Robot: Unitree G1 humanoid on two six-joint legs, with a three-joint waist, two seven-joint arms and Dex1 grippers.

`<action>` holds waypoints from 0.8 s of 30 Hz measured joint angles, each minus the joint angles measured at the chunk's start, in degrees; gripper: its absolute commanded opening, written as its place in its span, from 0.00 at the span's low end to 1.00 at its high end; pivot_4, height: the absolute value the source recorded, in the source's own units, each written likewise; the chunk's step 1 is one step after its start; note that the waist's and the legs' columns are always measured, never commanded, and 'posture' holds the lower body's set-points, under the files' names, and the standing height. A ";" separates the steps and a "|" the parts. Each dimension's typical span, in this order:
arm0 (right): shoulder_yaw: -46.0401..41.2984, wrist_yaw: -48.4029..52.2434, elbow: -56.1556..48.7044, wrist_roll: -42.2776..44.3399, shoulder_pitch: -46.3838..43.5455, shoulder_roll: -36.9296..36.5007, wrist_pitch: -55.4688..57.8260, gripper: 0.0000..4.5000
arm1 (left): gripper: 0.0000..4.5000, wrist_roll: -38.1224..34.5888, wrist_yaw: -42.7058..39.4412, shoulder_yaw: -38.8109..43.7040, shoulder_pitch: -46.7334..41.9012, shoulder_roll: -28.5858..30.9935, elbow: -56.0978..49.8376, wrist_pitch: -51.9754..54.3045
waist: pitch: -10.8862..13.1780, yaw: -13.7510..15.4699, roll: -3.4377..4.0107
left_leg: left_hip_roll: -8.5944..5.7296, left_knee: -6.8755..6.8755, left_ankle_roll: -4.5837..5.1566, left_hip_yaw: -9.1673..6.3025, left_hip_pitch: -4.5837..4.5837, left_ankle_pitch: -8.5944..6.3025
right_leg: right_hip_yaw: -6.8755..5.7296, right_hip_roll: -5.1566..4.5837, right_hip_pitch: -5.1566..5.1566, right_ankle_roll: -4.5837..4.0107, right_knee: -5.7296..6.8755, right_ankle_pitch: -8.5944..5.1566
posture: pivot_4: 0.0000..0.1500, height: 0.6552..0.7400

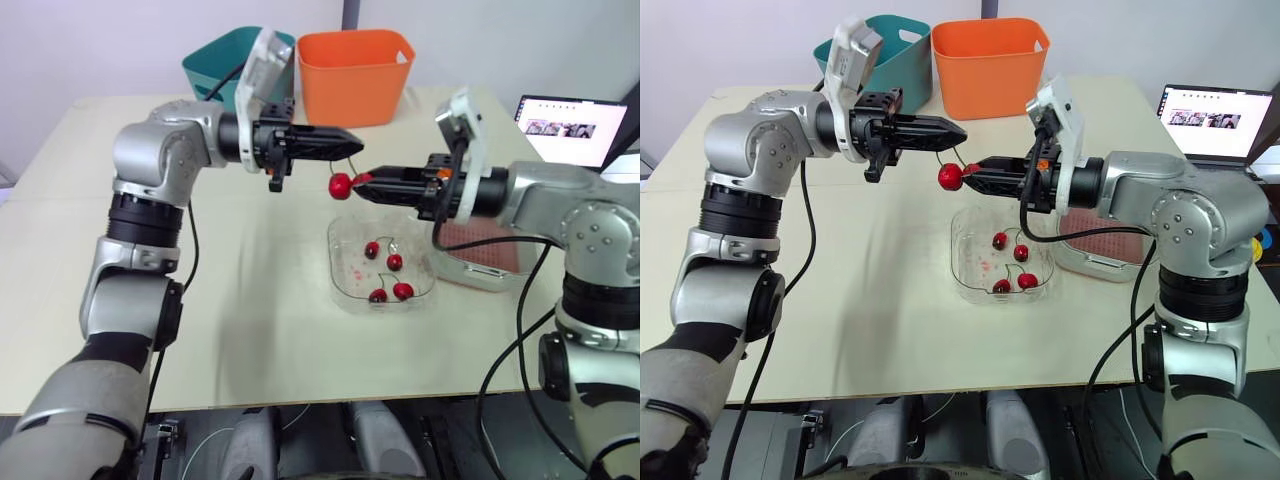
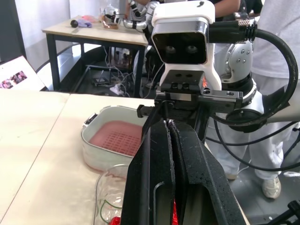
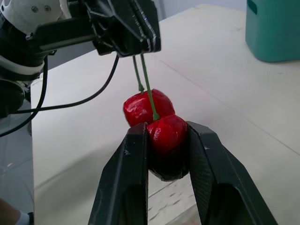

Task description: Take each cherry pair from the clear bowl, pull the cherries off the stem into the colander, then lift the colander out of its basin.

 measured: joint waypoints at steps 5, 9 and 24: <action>1.40 1.17 -1.56 -0.14 2.23 -2.14 -1.48 0.20 | 0.00 -0.03 0.17 -0.07 -0.11 -0.79 1.76 -0.14 | 0.00 0.02 0.00 | 0.00 0.00 0.00 0.00 -0.01 0.00 | -0.01 0.00 0.00 0.01 -0.02 -0.01 | 1.00 1.00; 3.81 1.42 -1.55 -0.58 5.68 -3.41 -0.61 0.20 | 0.00 -0.08 0.62 1.17 -1.86 -0.15 1.99 -0.48 | 0.00 -0.03 0.00 | 0.00 -0.01 0.00 0.01 -0.01 0.00 | 0.00 0.00 -0.01 0.00 -0.02 -0.01 | 1.00 1.00; -6.03 2.15 1.15 -4.72 16.06 -18.49 -5.44 0.20 | 0.00 6.01 2.59 -1.56 2.52 0.20 1.67 -7.79 | 0.00 0.62 0.00 | -0.04 0.01 0.00 0.06 -0.03 0.00 | 0.03 -0.05 0.00 -0.03 -0.09 -0.03 | 1.00 1.00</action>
